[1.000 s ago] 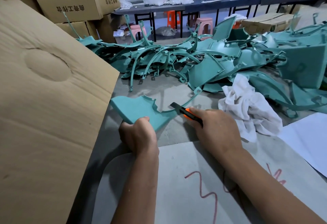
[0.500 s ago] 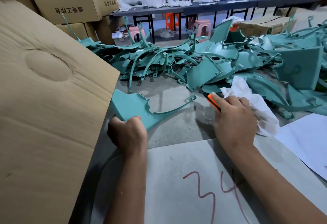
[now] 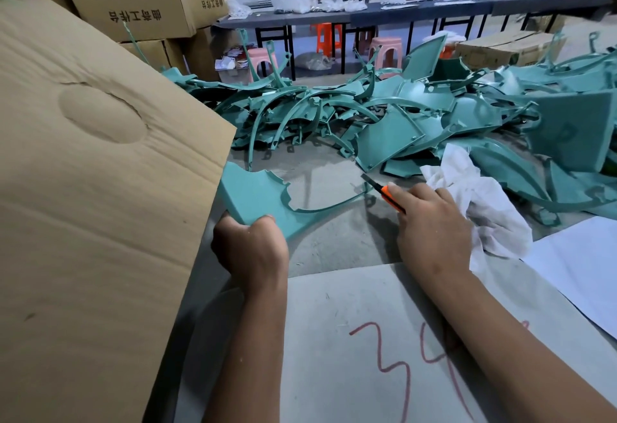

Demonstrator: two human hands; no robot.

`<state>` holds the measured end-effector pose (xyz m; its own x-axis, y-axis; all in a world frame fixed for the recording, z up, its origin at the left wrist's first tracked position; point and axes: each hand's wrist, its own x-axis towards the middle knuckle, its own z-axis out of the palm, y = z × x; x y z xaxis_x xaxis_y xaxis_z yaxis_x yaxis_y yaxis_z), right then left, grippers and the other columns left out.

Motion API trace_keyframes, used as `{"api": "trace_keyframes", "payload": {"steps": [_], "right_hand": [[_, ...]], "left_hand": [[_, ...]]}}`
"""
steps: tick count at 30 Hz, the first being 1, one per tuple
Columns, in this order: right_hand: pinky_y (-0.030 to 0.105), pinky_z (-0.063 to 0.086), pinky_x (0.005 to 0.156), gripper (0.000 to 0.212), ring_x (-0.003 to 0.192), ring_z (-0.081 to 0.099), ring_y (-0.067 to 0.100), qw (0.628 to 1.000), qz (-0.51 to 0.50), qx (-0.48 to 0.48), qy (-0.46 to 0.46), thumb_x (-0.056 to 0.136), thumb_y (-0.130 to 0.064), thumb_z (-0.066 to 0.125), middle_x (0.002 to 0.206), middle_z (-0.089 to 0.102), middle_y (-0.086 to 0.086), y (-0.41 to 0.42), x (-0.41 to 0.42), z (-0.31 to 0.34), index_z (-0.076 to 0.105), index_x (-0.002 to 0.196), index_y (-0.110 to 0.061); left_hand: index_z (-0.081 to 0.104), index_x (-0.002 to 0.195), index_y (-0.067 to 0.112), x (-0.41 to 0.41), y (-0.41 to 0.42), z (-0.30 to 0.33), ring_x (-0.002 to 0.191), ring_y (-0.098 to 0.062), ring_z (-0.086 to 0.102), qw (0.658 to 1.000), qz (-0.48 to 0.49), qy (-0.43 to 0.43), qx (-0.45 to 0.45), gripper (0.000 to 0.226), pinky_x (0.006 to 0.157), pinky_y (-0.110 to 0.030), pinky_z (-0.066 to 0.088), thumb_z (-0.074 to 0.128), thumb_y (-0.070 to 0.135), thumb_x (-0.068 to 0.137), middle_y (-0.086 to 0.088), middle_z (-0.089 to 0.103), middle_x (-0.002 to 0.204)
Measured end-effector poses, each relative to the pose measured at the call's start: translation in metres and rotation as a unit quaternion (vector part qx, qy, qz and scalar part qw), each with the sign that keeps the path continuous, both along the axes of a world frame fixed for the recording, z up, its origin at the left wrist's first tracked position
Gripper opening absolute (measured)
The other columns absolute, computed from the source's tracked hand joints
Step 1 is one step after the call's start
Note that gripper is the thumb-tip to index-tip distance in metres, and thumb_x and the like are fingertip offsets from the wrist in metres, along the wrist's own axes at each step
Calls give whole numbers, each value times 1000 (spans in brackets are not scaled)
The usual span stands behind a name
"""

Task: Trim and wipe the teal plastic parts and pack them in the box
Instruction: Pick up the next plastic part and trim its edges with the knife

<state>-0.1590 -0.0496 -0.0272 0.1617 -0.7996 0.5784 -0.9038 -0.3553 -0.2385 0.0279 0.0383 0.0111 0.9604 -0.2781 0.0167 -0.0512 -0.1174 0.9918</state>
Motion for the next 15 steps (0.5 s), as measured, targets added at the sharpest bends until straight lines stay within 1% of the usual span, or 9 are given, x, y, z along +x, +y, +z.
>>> {"api": "trace_keyframes", "payload": {"steps": [4, 6, 9, 11, 13, 14, 15], "right_hand": [[31, 31, 58, 53, 91, 52, 24, 999, 27, 8, 42, 89, -6, 66, 96, 62, -5, 6, 0, -1, 68, 132, -38], [32, 32, 60, 53, 89, 52, 23, 997, 37, 11, 62, 89, -7, 65, 94, 61, -6, 11, 2, -2, 68, 133, -37], [33, 33, 62, 51, 90, 52, 22, 997, 40, 25, 57, 93, -9, 62, 93, 58, -7, 13, 2, -1, 66, 136, -37], [32, 32, 62, 43, 85, 48, 19, 996, 65, 19, 49, 97, -18, 62, 91, 57, -9, 18, 3, 0, 66, 135, -38], [30, 28, 59, 34, 80, 39, 14, 993, 114, 6, 38, 99, -33, 60, 88, 53, -12, 27, 11, 1, 67, 133, -38], [29, 27, 58, 34, 79, 37, 13, 989, 142, 4, 33, 99, -38, 59, 88, 53, -13, 32, 16, 1, 67, 132, -38], [29, 28, 58, 35, 79, 39, 13, 985, 169, 6, 29, 99, -39, 59, 89, 54, -13, 36, 21, 0, 66, 132, -38]], "left_hand": [[69, 118, -3, -4, -1, -1, 100, -31, 71, 1000, -4, -10, -3, 37, 73, -28, 50, 72, -1, 81, -16, 73, 114], [69, 117, -3, -4, -2, -2, 99, -31, 72, 1000, -4, -13, -5, 37, 74, -29, 51, 71, -1, 80, -15, 73, 112], [70, 112, -2, -4, -2, -3, 96, -30, 72, 1000, -3, -11, -7, 33, 73, -28, 51, 70, -1, 79, -14, 74, 108], [71, 109, -2, -5, -3, -4, 93, -30, 72, 1000, 2, 7, -6, 31, 73, -28, 50, 71, 0, 78, -14, 74, 105], [71, 103, 1, -6, -5, -6, 90, -30, 71, 999, 4, 34, -9, 27, 73, -28, 49, 70, 1, 76, -12, 74, 101], [70, 98, 4, -7, -6, -8, 87, -28, 70, 999, 2, 47, -9, 24, 73, -28, 48, 70, 1, 74, -11, 74, 100], [68, 94, 8, -6, -6, -9, 84, -27, 69, 998, 2, 60, -9, 22, 73, -28, 48, 70, 3, 73, -10, 74, 100]]}}
